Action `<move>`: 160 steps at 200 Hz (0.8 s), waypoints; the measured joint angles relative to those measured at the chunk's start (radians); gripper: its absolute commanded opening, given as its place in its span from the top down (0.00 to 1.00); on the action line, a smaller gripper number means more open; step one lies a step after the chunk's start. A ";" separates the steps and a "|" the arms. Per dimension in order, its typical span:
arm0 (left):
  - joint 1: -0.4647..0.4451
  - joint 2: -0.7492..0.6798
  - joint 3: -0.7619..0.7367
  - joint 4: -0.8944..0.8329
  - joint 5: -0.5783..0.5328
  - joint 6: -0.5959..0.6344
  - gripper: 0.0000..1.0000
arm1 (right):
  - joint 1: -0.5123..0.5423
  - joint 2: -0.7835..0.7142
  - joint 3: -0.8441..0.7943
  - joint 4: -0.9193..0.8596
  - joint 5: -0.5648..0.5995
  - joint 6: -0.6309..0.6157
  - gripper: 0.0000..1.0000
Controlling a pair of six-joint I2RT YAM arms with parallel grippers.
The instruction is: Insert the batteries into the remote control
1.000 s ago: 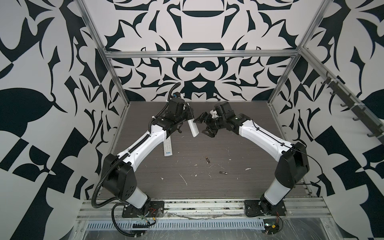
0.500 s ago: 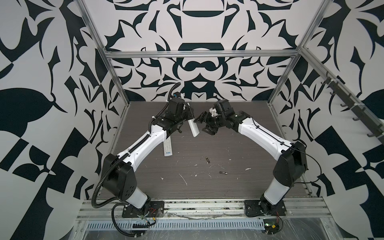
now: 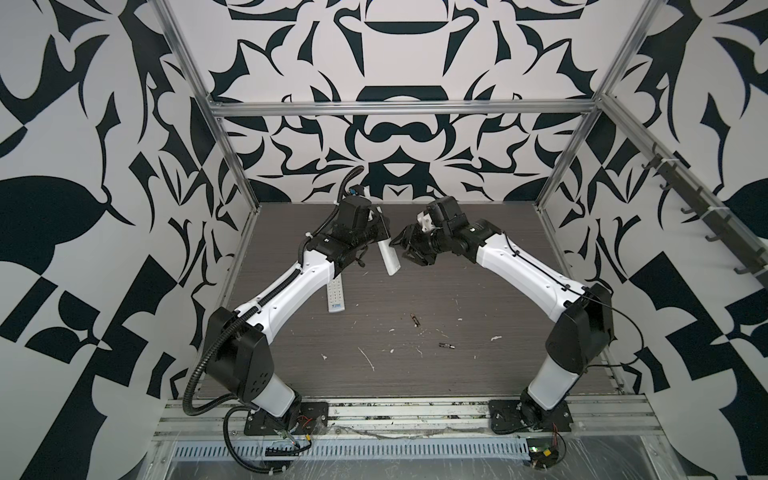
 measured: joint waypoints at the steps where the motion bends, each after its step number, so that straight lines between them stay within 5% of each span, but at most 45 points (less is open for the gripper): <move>1: 0.000 0.000 0.000 0.000 0.000 0.000 1.00 | 0.000 0.000 0.000 0.000 0.000 0.000 0.45; 160: -0.011 0.003 0.000 0.000 0.004 0.000 1.00 | 0.004 -0.022 0.009 -0.050 0.042 -0.041 0.53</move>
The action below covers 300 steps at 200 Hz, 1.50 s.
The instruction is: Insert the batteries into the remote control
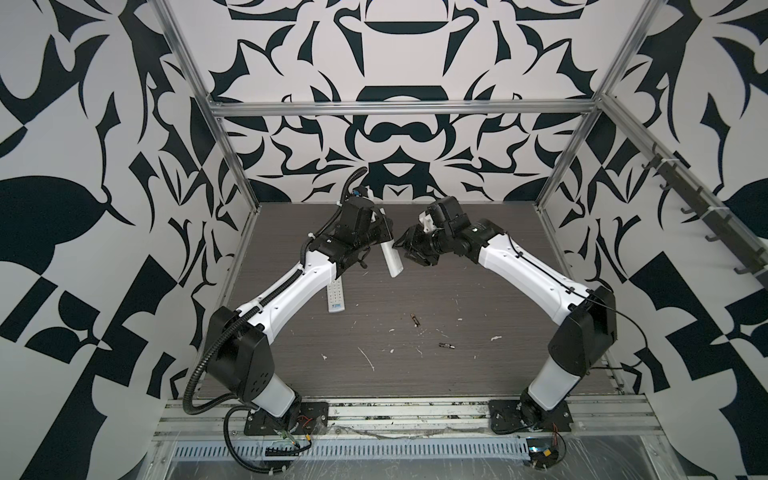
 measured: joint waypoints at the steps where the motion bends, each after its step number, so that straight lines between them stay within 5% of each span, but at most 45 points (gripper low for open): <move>1: 0.000 0.000 0.000 0.000 0.000 0.000 1.00 | 0.000 0.000 0.001 -0.001 0.000 0.000 0.53; 300: 0.008 0.000 0.000 0.047 0.042 -0.005 1.00 | 0.048 0.080 0.235 -0.200 0.088 -0.201 0.47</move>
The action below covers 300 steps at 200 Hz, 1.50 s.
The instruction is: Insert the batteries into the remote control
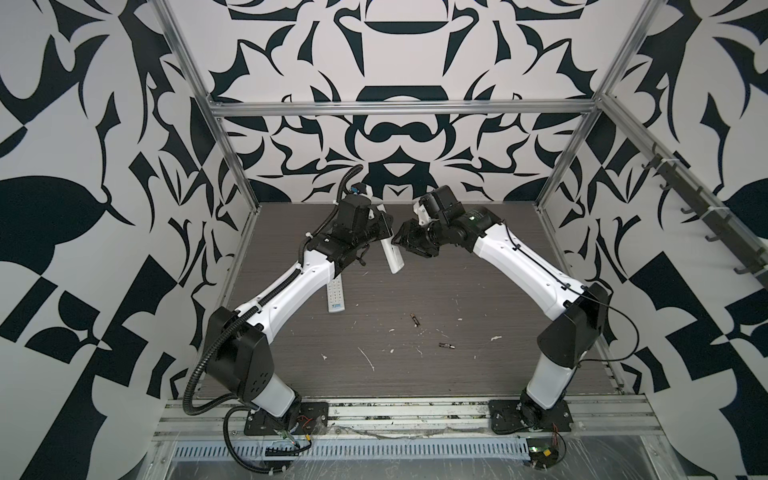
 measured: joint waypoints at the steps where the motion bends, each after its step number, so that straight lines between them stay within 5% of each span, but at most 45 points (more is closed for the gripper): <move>1: 0.000 0.000 0.000 0.000 0.000 0.000 1.00 | 0.001 0.000 0.001 -0.002 0.001 -0.002 0.47; 62: 0.000 0.000 0.000 0.011 0.002 -0.004 1.00 | 0.030 0.015 0.081 -0.092 0.045 -0.072 0.40; 94: 0.000 0.000 0.000 0.015 0.016 -0.003 1.00 | 0.039 0.023 0.148 -0.153 0.084 -0.145 0.28; 165: 0.024 -0.010 -0.001 0.015 0.179 0.003 1.00 | 0.042 0.045 0.249 -0.312 0.060 -0.457 0.23; 209: 0.029 -0.037 -0.014 0.015 0.261 0.001 1.00 | 0.045 0.048 0.262 -0.342 0.024 -0.552 0.25; 300: 0.029 -0.042 -0.016 0.015 0.306 -0.007 1.00 | 0.045 0.072 0.264 -0.354 0.005 -0.593 0.45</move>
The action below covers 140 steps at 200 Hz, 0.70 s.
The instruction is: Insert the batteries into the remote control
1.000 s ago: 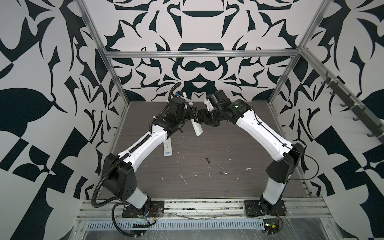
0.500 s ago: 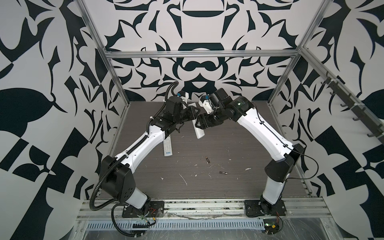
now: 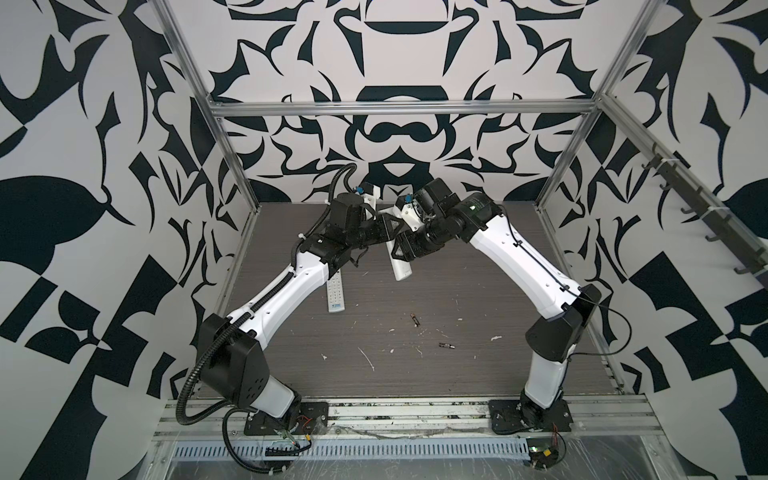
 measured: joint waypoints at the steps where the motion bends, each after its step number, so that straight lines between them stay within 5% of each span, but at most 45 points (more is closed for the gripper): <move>1: 0.000 0.000 0.000 0.000 0.000 0.000 1.00 | 0.000 0.000 0.000 0.000 0.000 -0.001 0.46; 62: 0.002 0.000 -0.013 0.000 0.000 -0.004 1.00 | 0.003 0.000 0.000 -0.002 -0.001 -0.002 0.63; 140: 0.002 -0.002 -0.016 -0.001 0.002 -0.007 1.00 | 0.008 0.000 0.000 -0.005 0.006 0.000 0.70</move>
